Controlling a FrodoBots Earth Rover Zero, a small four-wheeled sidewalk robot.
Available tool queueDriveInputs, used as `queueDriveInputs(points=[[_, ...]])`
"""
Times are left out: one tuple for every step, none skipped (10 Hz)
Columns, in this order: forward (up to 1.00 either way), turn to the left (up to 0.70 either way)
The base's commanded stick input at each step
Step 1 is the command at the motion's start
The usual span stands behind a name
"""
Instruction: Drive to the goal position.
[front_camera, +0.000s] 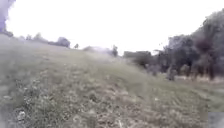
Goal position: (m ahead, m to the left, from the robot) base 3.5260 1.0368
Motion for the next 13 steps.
queueDriveInputs(points=[[0.70,0.35],[0.70,0.35],[0.70,0.35],[0.70,0.35],[0.70,0.35],[0.70,0.35],[0.70,0.35],[0.70,0.35],[0.70,0.35],[0.70,0.35],[0.70,0.35],[0.70,0.35],[0.70,0.35]])
